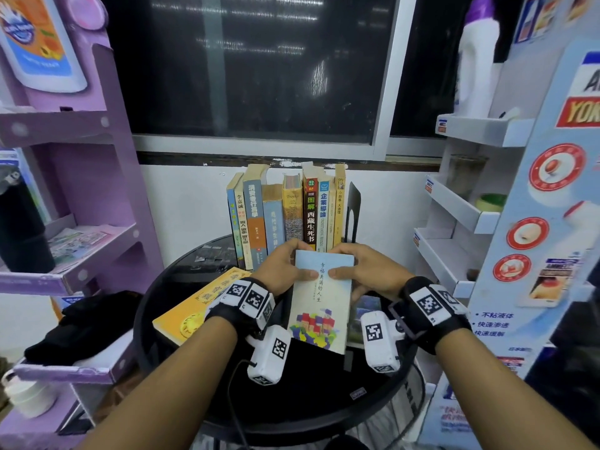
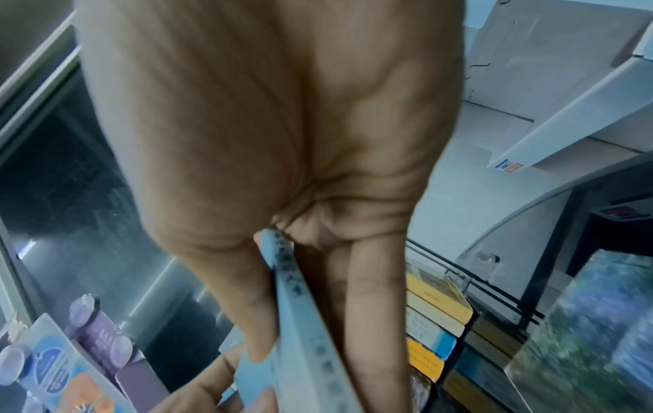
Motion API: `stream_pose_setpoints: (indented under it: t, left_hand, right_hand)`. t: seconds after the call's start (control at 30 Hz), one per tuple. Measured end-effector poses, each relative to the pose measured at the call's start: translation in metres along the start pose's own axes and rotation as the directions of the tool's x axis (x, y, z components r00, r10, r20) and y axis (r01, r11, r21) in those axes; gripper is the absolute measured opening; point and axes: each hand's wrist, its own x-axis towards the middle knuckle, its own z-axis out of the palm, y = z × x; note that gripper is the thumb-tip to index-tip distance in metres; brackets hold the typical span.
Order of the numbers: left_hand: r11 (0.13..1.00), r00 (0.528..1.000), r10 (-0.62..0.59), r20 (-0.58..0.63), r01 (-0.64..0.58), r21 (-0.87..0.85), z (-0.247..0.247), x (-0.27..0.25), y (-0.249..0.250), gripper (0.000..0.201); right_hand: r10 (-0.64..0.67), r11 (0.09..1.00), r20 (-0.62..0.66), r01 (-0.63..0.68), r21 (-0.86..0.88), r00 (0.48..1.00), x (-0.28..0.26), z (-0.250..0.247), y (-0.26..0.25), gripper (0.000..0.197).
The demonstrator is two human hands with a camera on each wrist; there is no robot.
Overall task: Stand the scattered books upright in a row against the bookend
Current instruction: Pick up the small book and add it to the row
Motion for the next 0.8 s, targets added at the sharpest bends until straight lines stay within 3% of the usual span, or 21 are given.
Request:
stream_pose_setpoints:
  t: [0.27, 0.4, 0.5, 0.63, 0.8]
  left_hand:
    - [0.987, 0.985, 0.115, -0.126, -0.099, 0.124, 0.019, 0.033, 0.027, 0.04]
    - [0.918, 0.918, 0.301, -0.258, -0.205, 0.341, 0.017, 0.05, 0.045, 0.04]
    - [0.835, 0.855, 0.435, -0.283, -0.266, 0.481, 0.012, 0.062, 0.066, 0.039]
    - [0.74, 0.832, 0.485, -0.269, -0.226, 0.634, 0.005, 0.083, 0.085, 0.044]
    - [0.68, 0.852, 0.463, -0.244, -0.165, 0.714, 0.0, 0.107, 0.092, 0.05]
  right_hand:
    - [-0.078, 0.994, -0.253, 0.055, -0.097, 0.964, -0.005, -0.031, -0.001, 0.024]
    - [-0.111, 0.981, -0.366, 0.043, -0.188, 0.924, -0.001, -0.042, 0.002, 0.022]
    - [-0.143, 0.964, -0.442, 0.024, -0.264, 0.886, 0.006, -0.046, 0.006, 0.02]
    - [-0.144, 0.942, -0.504, -0.037, -0.333, 0.851, 0.018, -0.049, 0.009, 0.024]
    - [-0.104, 0.924, -0.515, -0.108, -0.366, 0.851, 0.031, -0.054, 0.014, 0.029]
